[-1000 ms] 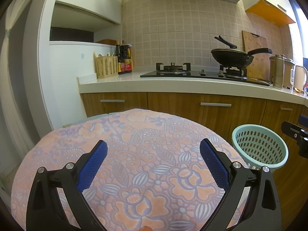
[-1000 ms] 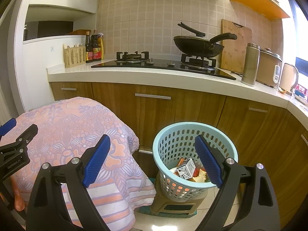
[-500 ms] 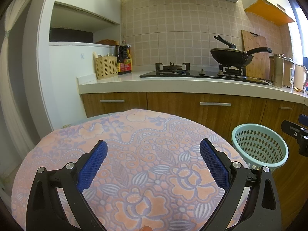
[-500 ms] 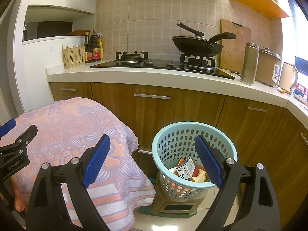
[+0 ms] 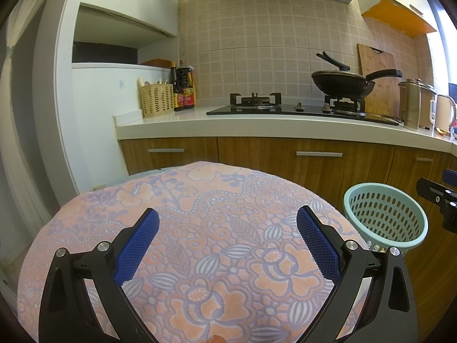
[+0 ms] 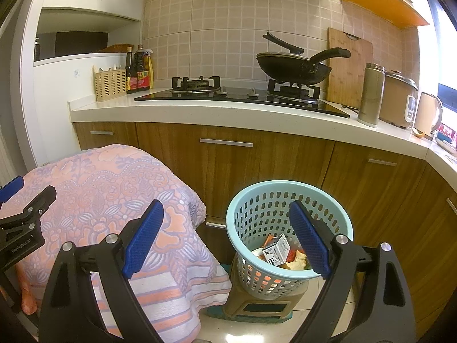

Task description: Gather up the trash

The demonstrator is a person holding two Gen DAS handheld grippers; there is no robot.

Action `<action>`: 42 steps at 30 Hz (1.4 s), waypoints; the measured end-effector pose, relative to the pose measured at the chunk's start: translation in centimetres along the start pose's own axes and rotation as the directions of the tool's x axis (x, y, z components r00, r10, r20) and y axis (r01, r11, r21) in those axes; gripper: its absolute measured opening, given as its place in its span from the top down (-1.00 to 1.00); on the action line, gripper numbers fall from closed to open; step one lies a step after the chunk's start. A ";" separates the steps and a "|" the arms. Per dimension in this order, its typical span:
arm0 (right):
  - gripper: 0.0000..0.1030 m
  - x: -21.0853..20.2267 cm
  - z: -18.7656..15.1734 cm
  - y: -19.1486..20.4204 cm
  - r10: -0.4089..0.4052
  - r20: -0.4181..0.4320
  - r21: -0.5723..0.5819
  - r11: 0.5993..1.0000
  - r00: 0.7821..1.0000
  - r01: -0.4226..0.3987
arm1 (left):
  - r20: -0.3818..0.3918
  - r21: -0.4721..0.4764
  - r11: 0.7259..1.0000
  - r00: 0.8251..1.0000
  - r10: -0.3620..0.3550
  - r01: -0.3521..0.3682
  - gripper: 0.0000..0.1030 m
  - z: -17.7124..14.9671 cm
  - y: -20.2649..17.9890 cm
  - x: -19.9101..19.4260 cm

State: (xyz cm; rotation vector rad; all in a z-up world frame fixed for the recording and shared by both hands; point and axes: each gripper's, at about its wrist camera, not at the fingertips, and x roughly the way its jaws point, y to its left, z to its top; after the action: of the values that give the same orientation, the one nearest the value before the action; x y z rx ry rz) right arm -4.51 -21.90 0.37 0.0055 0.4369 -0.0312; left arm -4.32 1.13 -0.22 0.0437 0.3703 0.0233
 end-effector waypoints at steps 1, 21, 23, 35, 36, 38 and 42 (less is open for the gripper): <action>-0.65 0.0 0.0 0.0 0.000 0.000 0.001 1.000 1.000 0.000 | 0.000 0.000 1.000 1.000 0.000 0.000 -0.83 0.0 0.0 0.0; -0.66 0.0 0.0 -0.2 0.001 0.000 0.005 1.000 1.000 -0.001 | -0.002 0.013 1.000 1.000 -0.004 0.004 -0.83 0.1 0.0 0.3; -0.66 0.0 0.0 -0.1 0.000 0.000 0.004 1.000 1.000 0.000 | -0.003 0.012 1.000 1.000 -0.005 0.005 -0.83 0.1 0.0 0.3; -0.66 0.0 -0.1 -0.1 -0.001 0.002 0.009 1.000 1.000 0.001 | -0.002 0.013 1.000 1.000 -0.005 0.005 -0.83 0.1 0.0 0.3; -0.66 0.0 -0.1 -0.1 -0.002 0.003 0.008 1.000 1.000 0.002 | -0.002 0.013 1.000 1.000 -0.004 0.004 -0.83 0.1 0.0 0.2; -0.66 0.0 -0.2 0.0 -0.004 0.003 0.007 1.000 1.000 0.004 | -0.002 0.012 1.000 1.000 -0.004 0.004 -0.83 0.1 0.0 0.2; -0.65 0.1 -0.2 0.0 -0.003 0.003 0.010 1.000 1.000 0.003 | 0.007 0.008 1.000 1.000 0.003 -0.003 -0.83 0.2 0.1 0.1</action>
State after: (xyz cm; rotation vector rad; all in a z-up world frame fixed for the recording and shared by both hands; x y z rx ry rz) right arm -4.51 -21.85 0.19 0.0143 0.4340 -0.0365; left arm -4.12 1.24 -0.07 0.0521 0.3634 0.0245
